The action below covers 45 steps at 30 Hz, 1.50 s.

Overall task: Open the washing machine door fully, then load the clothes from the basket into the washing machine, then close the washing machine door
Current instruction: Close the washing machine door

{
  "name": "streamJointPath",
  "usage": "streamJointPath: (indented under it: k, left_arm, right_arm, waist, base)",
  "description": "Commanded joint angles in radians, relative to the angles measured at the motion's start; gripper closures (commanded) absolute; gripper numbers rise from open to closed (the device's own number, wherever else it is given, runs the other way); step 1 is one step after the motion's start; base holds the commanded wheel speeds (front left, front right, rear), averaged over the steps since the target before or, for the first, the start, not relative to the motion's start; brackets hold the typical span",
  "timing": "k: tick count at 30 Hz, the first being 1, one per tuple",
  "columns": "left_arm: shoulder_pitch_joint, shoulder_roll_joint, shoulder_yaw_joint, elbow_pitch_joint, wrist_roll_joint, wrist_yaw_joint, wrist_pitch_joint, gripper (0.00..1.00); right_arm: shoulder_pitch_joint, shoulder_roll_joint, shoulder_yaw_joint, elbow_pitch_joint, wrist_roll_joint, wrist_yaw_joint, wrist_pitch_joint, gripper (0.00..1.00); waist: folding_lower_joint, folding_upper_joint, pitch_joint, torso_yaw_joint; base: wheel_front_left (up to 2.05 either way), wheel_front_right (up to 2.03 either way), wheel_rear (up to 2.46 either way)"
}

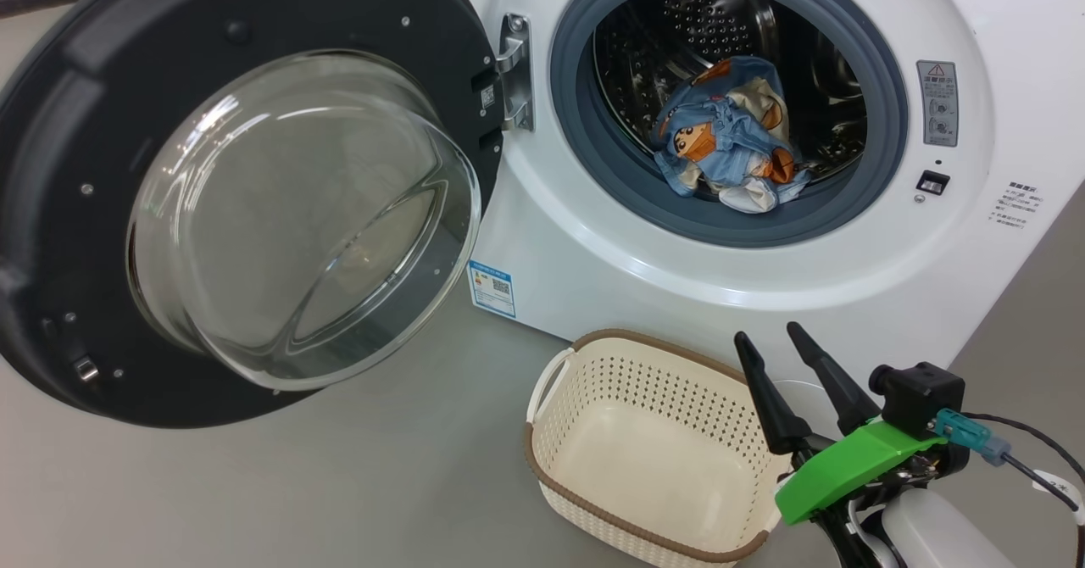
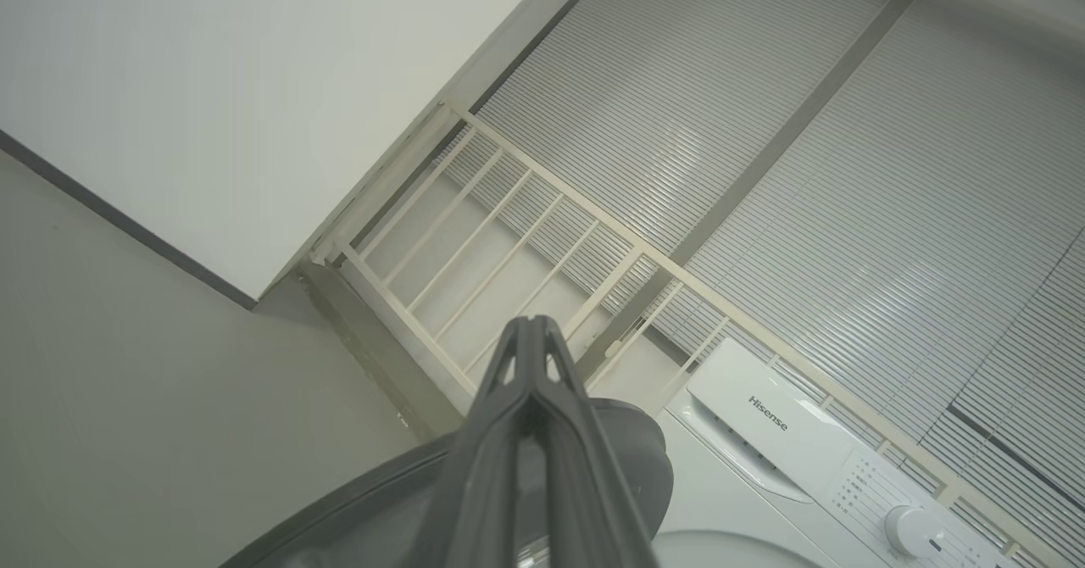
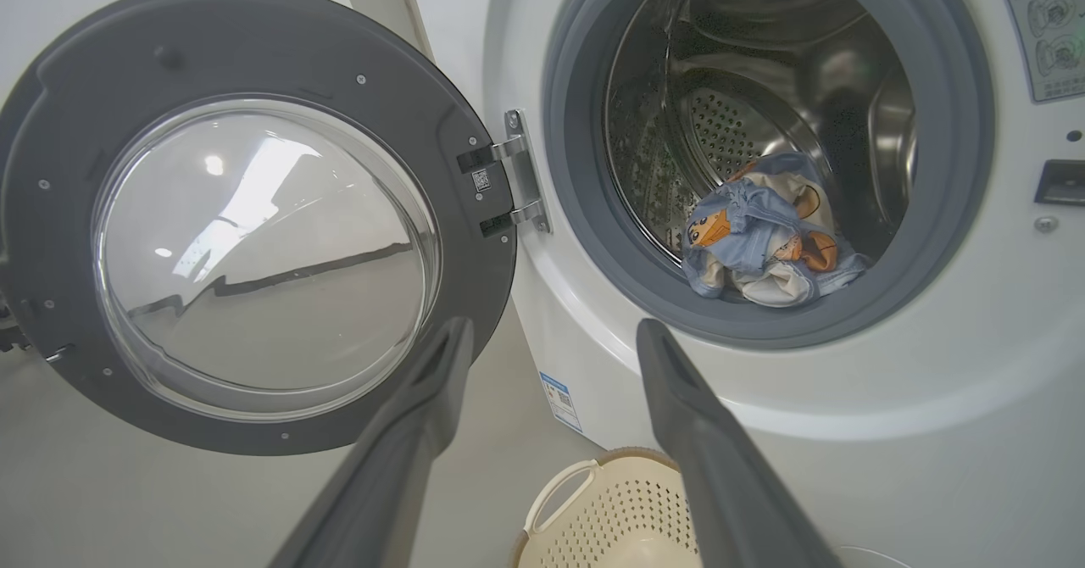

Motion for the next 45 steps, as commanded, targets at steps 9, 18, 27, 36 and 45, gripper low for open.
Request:
streamJointPath:
  k: [9,18,27,36,45]
  left_arm:
    - [-0.225,0.067,0.09,0.437,-0.222,-0.042,0.17,1.0]
    - [-0.344,0.089,0.088,0.728,-0.256,-0.072,0.215,1.0]
    - [-0.397,0.11,0.091,0.868,-0.256,-0.104,0.217,1.0]
    - [-0.437,0.116,0.088,0.935,-0.251,-0.119,0.209,1.0]
    - [-0.464,0.112,0.075,0.984,-0.233,-0.121,0.191,1.0]
  right_arm:
    - [0.044,-0.021,-0.029,-0.043,-0.014,0.004,-0.008,0.0]
    - [0.115,-0.027,-0.076,-0.074,-0.032,0.004,-0.008,0.0]
    - [0.127,-0.035,-0.088,-0.092,-0.053,0.004,-0.008,0.0]
    - [0.097,-0.042,-0.087,-0.087,-0.068,0.004,-0.008,0.0]
    - [0.081,-0.046,-0.087,-0.084,-0.074,0.004,-0.008,0.0]
  waist:
    - [0.0,0.0,-0.016,-0.013]
    - [0.0,0.0,-0.027,-0.023]
    - [0.0,0.0,0.014,-0.056]
    - [0.0,0.0,0.056,-0.09]
    - [0.0,0.0,0.074,-0.11]
  base:
    - [0.0,0.0,0.0]
    - [0.0,0.0,0.0]
    - [0.0,0.0,0.0]
    - [0.0,0.0,0.0]
    - [0.0,0.0,0.0]
